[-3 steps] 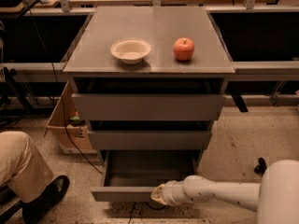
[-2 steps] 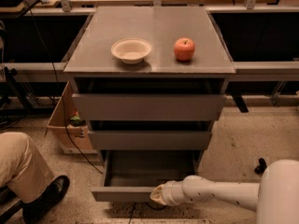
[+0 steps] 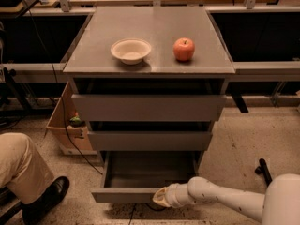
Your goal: Close bottom drawer
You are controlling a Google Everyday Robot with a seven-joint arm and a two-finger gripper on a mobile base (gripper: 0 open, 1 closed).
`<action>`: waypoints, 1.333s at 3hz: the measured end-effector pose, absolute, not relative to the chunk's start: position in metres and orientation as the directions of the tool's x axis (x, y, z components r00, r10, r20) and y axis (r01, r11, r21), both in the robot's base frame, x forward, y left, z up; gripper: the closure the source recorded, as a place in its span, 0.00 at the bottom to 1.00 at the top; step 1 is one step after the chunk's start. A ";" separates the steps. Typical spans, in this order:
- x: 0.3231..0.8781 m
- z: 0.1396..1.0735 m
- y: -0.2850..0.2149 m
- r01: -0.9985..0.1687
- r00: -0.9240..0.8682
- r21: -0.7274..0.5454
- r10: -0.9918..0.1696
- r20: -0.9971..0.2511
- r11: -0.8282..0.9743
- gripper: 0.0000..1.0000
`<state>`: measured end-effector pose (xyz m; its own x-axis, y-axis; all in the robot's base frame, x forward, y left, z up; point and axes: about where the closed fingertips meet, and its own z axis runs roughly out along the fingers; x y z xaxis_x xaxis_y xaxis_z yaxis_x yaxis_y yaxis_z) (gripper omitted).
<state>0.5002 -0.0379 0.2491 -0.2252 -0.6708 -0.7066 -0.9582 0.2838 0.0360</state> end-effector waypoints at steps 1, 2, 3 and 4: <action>0.500 0.216 -0.047 -0.959 -0.236 0.065 -0.656 -0.716 0.275 1.00; 0.499 0.190 -0.053 -0.961 -0.235 0.073 -0.648 -0.725 0.267 1.00; 0.511 0.169 -0.045 -0.960 -0.208 0.033 -0.629 -0.749 0.278 1.00; 0.524 0.164 -0.036 -0.955 -0.183 -0.010 -0.616 -0.766 0.296 1.00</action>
Offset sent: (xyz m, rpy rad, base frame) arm -0.0004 -0.0257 -0.0896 0.0516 0.0279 0.0192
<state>0.5242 -0.0357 0.1638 -0.1834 -0.6162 -0.7660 -0.9550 0.2965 -0.0098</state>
